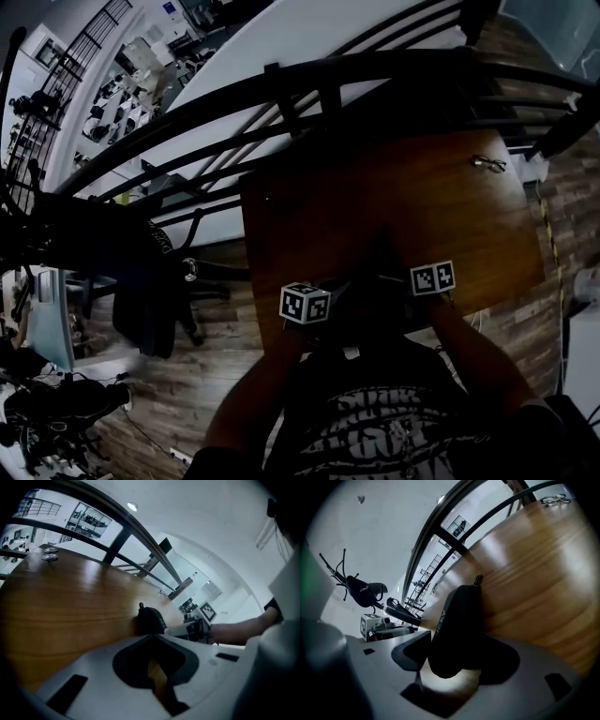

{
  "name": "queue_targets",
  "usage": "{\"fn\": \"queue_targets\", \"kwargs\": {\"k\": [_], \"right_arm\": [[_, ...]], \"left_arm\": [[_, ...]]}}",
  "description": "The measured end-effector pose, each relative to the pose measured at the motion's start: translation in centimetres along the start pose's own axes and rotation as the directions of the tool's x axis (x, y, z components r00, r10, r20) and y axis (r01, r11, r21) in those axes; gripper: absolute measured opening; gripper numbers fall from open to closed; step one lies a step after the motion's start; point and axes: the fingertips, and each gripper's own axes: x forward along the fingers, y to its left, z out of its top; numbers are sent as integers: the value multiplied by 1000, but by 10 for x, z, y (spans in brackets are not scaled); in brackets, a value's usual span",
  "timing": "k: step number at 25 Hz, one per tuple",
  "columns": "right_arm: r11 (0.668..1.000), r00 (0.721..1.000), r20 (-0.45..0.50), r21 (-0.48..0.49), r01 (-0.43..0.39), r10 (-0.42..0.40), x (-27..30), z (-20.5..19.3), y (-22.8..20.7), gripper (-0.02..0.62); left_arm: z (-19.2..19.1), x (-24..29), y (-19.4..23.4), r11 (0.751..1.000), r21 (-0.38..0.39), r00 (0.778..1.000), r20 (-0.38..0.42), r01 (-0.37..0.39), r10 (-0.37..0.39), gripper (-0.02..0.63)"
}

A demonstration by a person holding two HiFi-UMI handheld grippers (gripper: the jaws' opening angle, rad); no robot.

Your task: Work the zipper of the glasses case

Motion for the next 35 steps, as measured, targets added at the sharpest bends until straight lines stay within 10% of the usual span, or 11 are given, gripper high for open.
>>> {"fn": "queue_targets", "kwargs": {"k": [8,13,22,27,35], "right_arm": [[997,997,19,-39,-72,73,2,2,19,263],[937,959,128,-278,-210,253,-34,9,88,262],[642,945,12,-736,-213,327,-87,-32,199,262],[601,949,54,-785,-152,311,-97,-29,232,262],[601,949,132,-796,-72,288,-108,-25,246,262]], "left_arm": [[6,-42,-22,989,2,987,71,147,-147,90],[26,-56,-52,955,33,948,117,295,-297,162],[66,-83,-146,771,201,772,90,605,-629,326],[66,-89,-198,651,247,674,-13,718,-739,333],[70,-95,-217,602,372,673,-88,706,-734,264]]}}
